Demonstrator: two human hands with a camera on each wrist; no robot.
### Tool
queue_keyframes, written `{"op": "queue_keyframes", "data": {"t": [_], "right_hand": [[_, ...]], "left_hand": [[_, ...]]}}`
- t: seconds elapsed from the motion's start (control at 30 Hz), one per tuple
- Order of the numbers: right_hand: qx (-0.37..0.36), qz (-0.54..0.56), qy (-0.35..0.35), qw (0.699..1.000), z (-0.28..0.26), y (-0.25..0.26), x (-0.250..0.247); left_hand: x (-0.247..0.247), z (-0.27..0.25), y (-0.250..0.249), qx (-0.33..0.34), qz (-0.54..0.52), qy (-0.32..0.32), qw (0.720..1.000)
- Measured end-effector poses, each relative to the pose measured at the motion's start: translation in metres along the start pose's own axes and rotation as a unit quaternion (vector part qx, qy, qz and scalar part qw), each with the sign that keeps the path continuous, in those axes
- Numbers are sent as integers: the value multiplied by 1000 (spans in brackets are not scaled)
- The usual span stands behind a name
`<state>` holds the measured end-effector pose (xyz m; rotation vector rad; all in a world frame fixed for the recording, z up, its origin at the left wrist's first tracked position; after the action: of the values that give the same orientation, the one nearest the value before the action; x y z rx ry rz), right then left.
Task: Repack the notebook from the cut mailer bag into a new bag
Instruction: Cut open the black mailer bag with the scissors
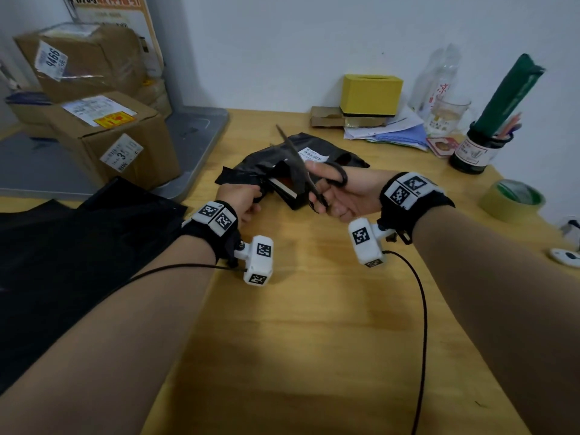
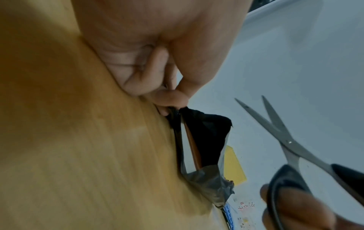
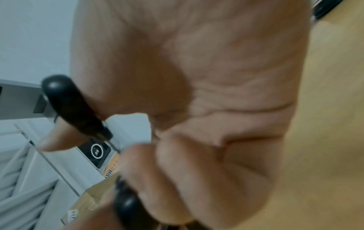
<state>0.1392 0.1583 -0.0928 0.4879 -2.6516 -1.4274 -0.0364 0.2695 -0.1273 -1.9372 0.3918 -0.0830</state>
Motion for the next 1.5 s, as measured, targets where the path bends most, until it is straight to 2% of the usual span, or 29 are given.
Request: {"op": "queue_keyframes", "data": {"t": [0.2, 0.33, 0.43, 0.57, 0.67, 0.83, 0.93, 1.03, 1.13, 1.23, 1.33, 1.5], "right_hand": [[-127, 35, -137, 982, 10, 48, -23], [-160, 59, -197, 966, 33, 67, -38], [-178, 85, -217, 956, 55, 74, -47], [-157, 117, -231, 953, 75, 65, -57], [-123, 100, -236, 959, 79, 58, -65], [-19, 56, -278, 959, 60, 39, -92], [26, 57, -297, 953, 39, 20, -106], [36, 73, -316, 945, 22, 4, -111], [17, 110, -321, 941, 13, -5, -108], [6, 109, -326, 939, 7, -7, -101], [-6, 112, -330, 937, 2, -9, -96], [-19, 123, -336, 934, -8, -14, -89]], "left_hand": [[-12, 4, -6, -9, -30, -23, 999], [-14, 18, -12, -15, -39, -27, 999], [-10, 33, -18, -7, -17, -15, 1000], [5, 53, -26, 21, 52, 23, 998], [17, 66, -33, 40, 112, 35, 992], [58, 69, -48, 75, 220, 77, 970], [90, 67, -50, 82, 245, 123, 958], [110, 57, -51, 85, 239, 153, 955], [118, 46, -50, 85, 163, 156, 970], [104, 42, -45, 76, 53, 109, 990], [89, 37, -37, 52, 0, 80, 995], [81, 23, -30, 59, 56, 81, 993]]}}
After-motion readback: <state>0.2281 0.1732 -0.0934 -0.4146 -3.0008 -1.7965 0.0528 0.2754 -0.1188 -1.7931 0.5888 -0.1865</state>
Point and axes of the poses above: each hand's wrist, its own z-axis towards the middle knuckle, its own x-axis out of the palm, y = z × x, the point moved 9 cm from there along z, towards the middle knuckle, and after that the axes turned 6 degrees about y, right-handed, at the moved point
